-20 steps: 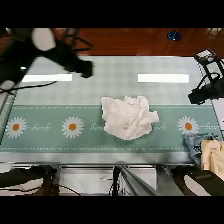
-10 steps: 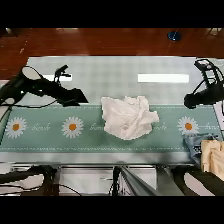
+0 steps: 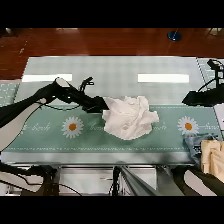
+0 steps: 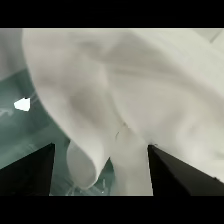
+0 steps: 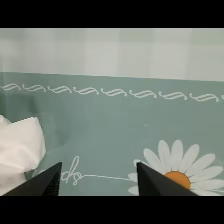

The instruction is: Fold the shirts.

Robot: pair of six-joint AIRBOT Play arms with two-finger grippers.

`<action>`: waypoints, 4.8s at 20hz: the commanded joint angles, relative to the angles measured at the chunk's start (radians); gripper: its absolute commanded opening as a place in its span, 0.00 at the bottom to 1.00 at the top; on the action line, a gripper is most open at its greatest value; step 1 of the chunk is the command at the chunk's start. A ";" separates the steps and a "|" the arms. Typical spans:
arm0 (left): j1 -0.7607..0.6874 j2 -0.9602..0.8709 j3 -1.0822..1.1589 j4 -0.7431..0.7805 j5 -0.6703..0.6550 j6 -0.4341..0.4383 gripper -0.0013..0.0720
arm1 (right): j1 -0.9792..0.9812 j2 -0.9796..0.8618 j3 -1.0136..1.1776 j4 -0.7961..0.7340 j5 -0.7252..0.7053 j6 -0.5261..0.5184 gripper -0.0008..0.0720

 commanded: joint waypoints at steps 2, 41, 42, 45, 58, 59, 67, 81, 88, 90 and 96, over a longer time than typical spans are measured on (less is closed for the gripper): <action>-0.070 -0.092 0.094 -0.034 0.003 -0.087 1.00 | -0.013 0.000 -0.001 0.043 0.005 -0.008 0.76; 0.269 0.694 0.583 0.071 -0.114 0.002 0.04 | -0.095 0.373 0.238 0.481 -0.171 -0.161 0.04; 0.286 0.761 0.591 0.132 -0.111 -0.026 0.04 | -0.095 0.396 0.278 0.446 -0.186 -0.130 0.04; 0.303 0.941 0.590 0.385 -0.149 -0.185 0.04 | -0.095 0.427 0.389 0.359 -0.176 -0.014 0.04; 0.303 1.162 0.251 0.531 -0.538 -0.458 0.04 | -0.088 0.357 0.416 0.277 0.394 0.151 0.04; 0.303 1.178 0.140 0.507 -0.491 -0.455 0.04 | -0.065 0.335 0.348 0.276 0.368 0.150 0.04; 0.300 1.139 -0.512 0.420 0.101 -0.279 0.04 | 0.201 0.004 0.015 0.095 -0.175 0.070 0.04; 0.301 0.860 -0.576 0.407 0.221 -0.146 0.04 | 0.153 -0.023 0.186 -0.442 0.070 0.130 0.74; 0.301 0.859 -0.576 0.407 0.222 -0.127 0.05 | -0.193 0.176 -0.381 0.198 0.144 -0.017 0.80; 0.301 0.859 -0.576 0.407 0.222 -0.123 0.05 | -0.192 0.212 -0.505 0.229 0.119 -0.023 0.81; 0.301 0.859 -0.576 0.407 0.222 -0.123 0.05 | -0.192 0.211 -0.613 0.397 0.005 -0.049 0.82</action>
